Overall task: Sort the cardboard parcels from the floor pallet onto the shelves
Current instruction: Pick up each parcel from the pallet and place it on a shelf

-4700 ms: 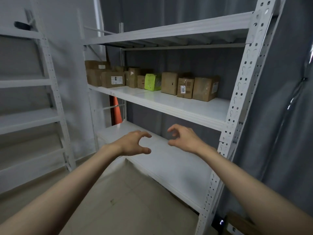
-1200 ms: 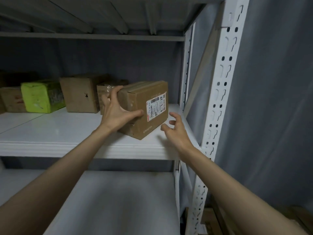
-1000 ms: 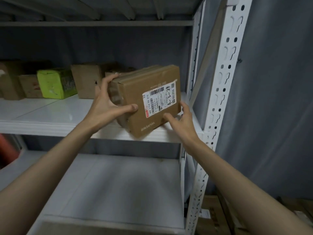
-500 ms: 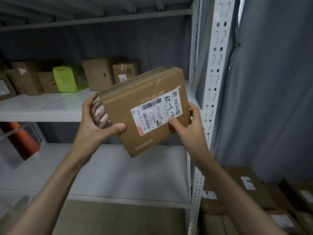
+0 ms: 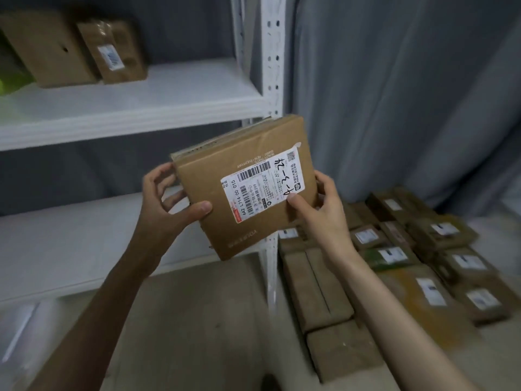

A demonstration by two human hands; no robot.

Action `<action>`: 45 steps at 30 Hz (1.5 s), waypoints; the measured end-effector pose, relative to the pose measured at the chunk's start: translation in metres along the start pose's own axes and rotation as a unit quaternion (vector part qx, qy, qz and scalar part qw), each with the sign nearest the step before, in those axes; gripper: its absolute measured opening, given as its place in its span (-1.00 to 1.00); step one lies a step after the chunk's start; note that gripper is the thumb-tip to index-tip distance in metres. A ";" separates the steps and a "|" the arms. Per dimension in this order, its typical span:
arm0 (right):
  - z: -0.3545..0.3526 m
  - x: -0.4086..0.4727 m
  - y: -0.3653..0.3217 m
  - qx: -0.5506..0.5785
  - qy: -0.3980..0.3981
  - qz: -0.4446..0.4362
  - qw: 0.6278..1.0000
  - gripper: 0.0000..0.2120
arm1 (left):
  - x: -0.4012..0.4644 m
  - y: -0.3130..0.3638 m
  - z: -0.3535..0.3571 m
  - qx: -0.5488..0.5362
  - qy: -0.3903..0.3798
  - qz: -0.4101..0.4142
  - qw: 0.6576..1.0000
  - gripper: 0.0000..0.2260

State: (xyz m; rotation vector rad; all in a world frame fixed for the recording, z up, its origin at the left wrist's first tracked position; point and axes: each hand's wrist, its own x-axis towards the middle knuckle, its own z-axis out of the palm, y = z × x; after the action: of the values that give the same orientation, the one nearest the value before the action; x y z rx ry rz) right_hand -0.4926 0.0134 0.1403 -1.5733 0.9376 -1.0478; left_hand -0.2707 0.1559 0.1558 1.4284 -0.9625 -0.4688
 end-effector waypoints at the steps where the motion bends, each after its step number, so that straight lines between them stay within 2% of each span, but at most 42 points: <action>1: -0.010 -0.013 0.006 -0.010 0.013 0.013 1.000 -0.46 | -0.008 -0.004 0.008 -0.006 -0.013 -0.009 1.000 0.11; 5: -0.052 -0.063 0.028 -0.041 0.055 0.070 0.995 -0.45 | -0.040 -0.025 0.047 -0.033 -0.067 -0.046 0.996 0.08; 10: -0.108 -0.108 0.045 -0.069 0.111 0.111 0.985 -0.47 | -0.076 -0.043 0.101 -0.051 -0.130 -0.079 0.987 -0.14; 14: -0.146 -0.126 0.056 -0.051 0.140 0.149 0.977 -0.45 | -0.090 -0.042 0.140 -0.051 -0.160 -0.083 0.982 -0.05; 20: -0.207 -0.131 0.073 -0.035 0.167 0.159 0.972 -0.45 | -0.095 -0.035 0.209 -0.038 -0.185 -0.083 0.978 -0.01; 27: -0.336 -0.128 0.106 -0.056 0.210 0.185 0.958 -0.42 | -0.110 -0.023 0.350 -0.038 -0.236 -0.085 0.967 0.05; 31: -0.414 -0.124 0.121 -0.056 0.232 0.198 0.951 -0.39 | -0.121 -0.014 0.434 -0.050 -0.263 -0.088 0.959 0.19; 35: -0.476 -0.116 0.129 -0.048 0.246 0.200 0.947 -0.43 | -0.124 -0.004 0.499 -0.058 -0.287 -0.087 0.952 0.24; 41: -0.536 -0.083 0.144 -0.031 0.269 0.198 0.942 -0.44 | -0.099 0.004 0.576 -0.040 -0.303 -0.085 0.949 0.21; 45: -0.566 -0.040 0.162 -0.033 0.270 0.194 0.943 -0.50 | -0.068 -0.004 0.629 -0.040 -0.299 -0.085 0.949 0.11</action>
State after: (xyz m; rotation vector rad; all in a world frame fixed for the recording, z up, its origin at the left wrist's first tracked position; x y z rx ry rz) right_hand -1.0506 -0.1570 0.0548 -1.0916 1.5945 -1.1859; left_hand -0.7992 -0.1754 0.0519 1.3209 -1.2826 -1.1015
